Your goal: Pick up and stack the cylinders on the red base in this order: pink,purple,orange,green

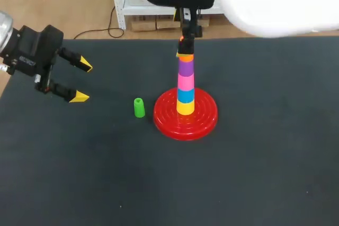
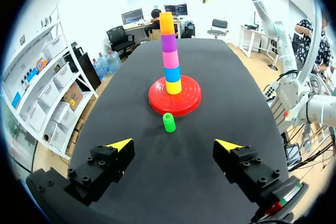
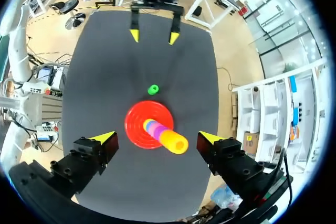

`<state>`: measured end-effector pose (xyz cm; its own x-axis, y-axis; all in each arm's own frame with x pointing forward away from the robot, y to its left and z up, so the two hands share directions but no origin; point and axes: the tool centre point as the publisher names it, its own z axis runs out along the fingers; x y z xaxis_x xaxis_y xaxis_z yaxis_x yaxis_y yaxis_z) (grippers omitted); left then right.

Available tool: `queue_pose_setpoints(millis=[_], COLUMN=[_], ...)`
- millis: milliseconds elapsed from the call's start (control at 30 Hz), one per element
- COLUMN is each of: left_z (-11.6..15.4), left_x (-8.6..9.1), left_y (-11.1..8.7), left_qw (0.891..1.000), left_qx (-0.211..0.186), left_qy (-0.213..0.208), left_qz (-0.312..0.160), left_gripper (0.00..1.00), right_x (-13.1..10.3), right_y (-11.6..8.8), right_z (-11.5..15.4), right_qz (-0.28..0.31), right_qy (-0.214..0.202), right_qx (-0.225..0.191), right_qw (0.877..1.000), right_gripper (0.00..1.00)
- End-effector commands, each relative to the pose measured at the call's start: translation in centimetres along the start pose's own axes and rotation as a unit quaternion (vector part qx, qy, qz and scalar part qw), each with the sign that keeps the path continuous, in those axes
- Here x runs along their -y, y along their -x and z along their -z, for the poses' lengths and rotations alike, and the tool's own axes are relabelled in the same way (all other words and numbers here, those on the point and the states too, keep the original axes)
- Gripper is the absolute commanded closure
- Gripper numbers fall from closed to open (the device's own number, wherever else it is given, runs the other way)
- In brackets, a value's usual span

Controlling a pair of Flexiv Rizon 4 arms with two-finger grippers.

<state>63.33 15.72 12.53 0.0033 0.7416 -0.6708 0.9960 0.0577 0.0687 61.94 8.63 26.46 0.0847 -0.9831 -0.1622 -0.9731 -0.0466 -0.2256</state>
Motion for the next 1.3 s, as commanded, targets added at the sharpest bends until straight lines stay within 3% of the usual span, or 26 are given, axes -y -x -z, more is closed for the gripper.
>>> queue_pose_setpoints(millis=[33, 333, 733, 1000, 1300], left_z=[0.0, 0.0, 0.0, 0.0, 0.0], left_x=[0.0, 0.0, 0.0, 0.0, 0.0], left_y=[-0.1, -0.1, -0.1, -0.1, -0.1], left_qw=[1.0, 1.0, 1.0, 1.0, 1.0], left_qx=[0.0, 0.0, 0.0, 0.0, 0.0], left_qy=[0.001, 0.001, 0.001, 0.001, 0.001], left_qz=[0.0, 0.0, 0.0, 0.0, 0.0], left_gripper=[0.0, 0.0, 0.0, 0.0, 0.0], right_x=[-1.3, -3.1, -3.7, -4.0, -3.1], right_y=[0.8, 3.6, 6.4, 6.5, 6.0], right_z=[-0.2, -3.5, -9.3, -12.4, -15.2], right_qz=[0.011, 0.035, 0.038, 0.032, 0.009], right_qy=[-0.006, 0.021, 0.054, 0.04, 0.034], right_qx=[0.002, 0.0, -0.024, -0.043, -0.031], right_qw=[1.0, 0.999, 0.998, 0.998, 0.999], right_gripper=[0.0, 0.0, 0.0, 0.0, 0.0])
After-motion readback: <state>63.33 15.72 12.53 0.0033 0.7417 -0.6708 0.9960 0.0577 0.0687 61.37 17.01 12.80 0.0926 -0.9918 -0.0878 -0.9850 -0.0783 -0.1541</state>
